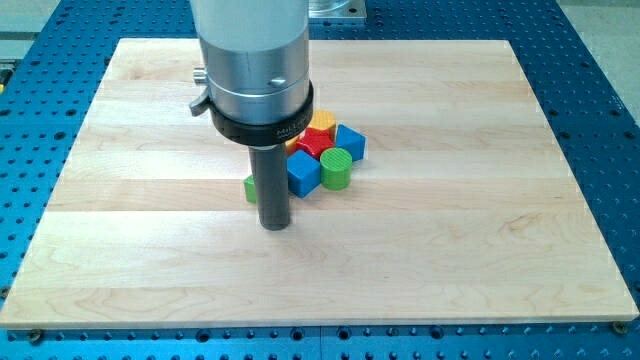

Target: Move the green star into the red circle

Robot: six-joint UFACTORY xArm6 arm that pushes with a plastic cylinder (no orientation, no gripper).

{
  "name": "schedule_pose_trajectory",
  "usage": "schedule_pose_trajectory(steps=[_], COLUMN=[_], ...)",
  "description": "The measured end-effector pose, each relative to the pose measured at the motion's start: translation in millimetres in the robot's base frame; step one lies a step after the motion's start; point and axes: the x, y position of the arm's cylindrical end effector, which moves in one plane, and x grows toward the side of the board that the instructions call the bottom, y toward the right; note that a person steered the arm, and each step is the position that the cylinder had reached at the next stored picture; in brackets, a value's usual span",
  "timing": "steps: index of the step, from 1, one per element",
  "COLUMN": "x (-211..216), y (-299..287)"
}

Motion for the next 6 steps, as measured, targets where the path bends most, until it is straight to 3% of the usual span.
schedule_pose_trajectory(steps=[2,4,6], x=[-38.7,-0.6,-48.3], y=[-0.9,-29.7,-36.5])
